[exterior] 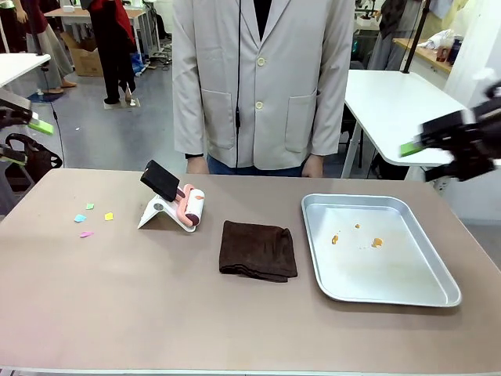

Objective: Clean the surface of the table.
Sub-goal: Hold the Lint Roller with your left hand and the towel with your right hand.

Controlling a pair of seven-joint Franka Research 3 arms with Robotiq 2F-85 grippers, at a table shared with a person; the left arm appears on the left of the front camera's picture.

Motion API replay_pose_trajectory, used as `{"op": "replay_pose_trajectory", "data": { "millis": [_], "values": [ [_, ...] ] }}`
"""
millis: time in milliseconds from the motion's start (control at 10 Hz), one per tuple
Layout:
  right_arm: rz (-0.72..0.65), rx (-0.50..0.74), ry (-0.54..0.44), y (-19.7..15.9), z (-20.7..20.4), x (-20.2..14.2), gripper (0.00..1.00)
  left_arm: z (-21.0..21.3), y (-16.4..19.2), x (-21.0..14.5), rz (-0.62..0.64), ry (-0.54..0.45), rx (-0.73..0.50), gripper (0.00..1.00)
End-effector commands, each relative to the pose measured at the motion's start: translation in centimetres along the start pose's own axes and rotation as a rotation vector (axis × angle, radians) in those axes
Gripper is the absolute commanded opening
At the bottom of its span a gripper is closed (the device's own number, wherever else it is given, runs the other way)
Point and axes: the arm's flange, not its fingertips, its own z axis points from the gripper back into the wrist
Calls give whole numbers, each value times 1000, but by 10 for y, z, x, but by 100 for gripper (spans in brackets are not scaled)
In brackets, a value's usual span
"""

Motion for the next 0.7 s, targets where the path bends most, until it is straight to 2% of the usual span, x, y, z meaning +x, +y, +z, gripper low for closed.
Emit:
{"op": "replay_pose_trajectory", "data": {
  "millis": [0, 100, 200, 300, 500, 600],
  "values": [
    [112, -176, 57, 45, -56, 11, 100, -30, -11, 11, -37, 69, 122, 100],
    [168, -241, 99, 73, -97, 7, 100, -52, -21, 18, -49, 80, 133, 100],
    [199, -306, 120, 89, -129, 1, 100, -68, -30, 22, -52, 69, 115, 100],
    [215, -321, 164, 98, -155, -5, 100, -83, -37, 26, -47, 75, 80, 100],
    [184, -332, 204, 101, -183, -22, 100, -114, -45, 31, -62, 76, 57, 100],
    [172, -348, 203, 99, -184, -29, 100, -131, -51, 35, -64, 73, 52, 100]
  ]
}}
